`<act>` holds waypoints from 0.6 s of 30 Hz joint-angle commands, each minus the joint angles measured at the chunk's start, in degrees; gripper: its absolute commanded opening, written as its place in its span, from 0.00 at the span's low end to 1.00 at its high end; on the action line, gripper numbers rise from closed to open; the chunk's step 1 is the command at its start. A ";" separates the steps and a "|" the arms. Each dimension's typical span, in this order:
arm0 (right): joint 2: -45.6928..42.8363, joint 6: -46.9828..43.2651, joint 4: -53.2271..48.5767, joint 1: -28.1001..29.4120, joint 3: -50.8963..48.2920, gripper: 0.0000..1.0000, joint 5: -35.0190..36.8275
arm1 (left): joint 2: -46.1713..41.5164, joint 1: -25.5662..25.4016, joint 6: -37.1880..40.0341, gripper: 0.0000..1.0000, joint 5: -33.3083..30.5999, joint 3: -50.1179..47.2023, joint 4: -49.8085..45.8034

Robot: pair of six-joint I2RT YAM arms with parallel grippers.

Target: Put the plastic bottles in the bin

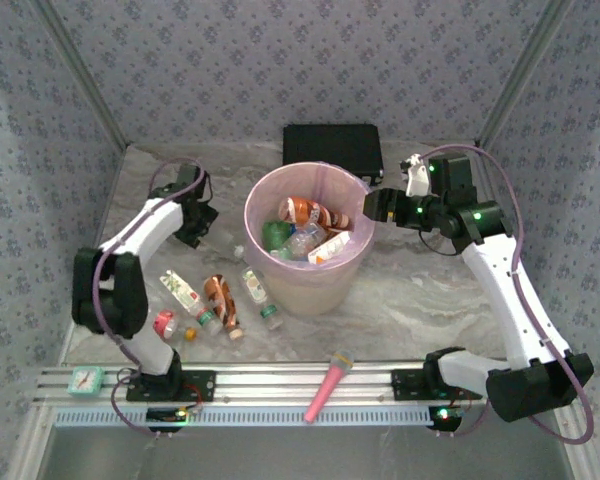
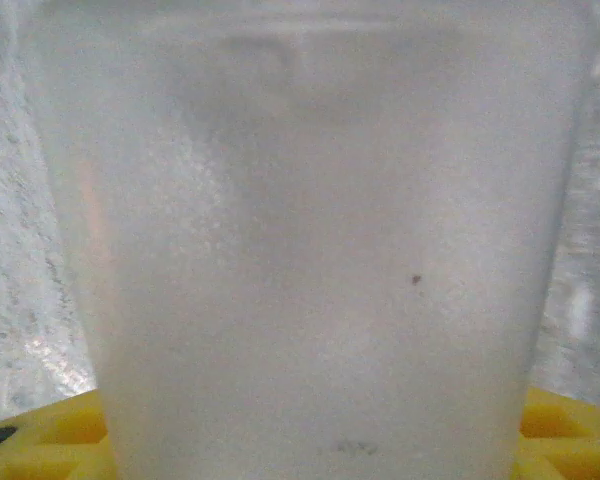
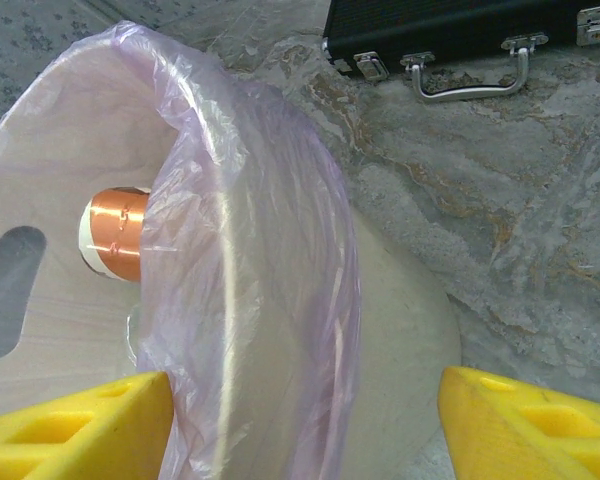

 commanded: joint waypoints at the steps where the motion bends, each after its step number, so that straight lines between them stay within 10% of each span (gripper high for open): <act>1: -0.20 0.36 -0.34 -0.43 1.61 0.72 -0.82 | -7.74 0.03 8.03 0.61 -4.08 5.55 -5.05; 7: -0.11 1.19 -0.51 -0.44 2.23 0.72 -0.32 | -17.37 -5.20 21.91 0.59 -8.94 15.04 -10.70; 18: -1.17 5.35 1.79 -0.55 -0.09 0.72 -3.15 | -19.77 -24.83 36.65 0.48 0.68 32.11 -10.54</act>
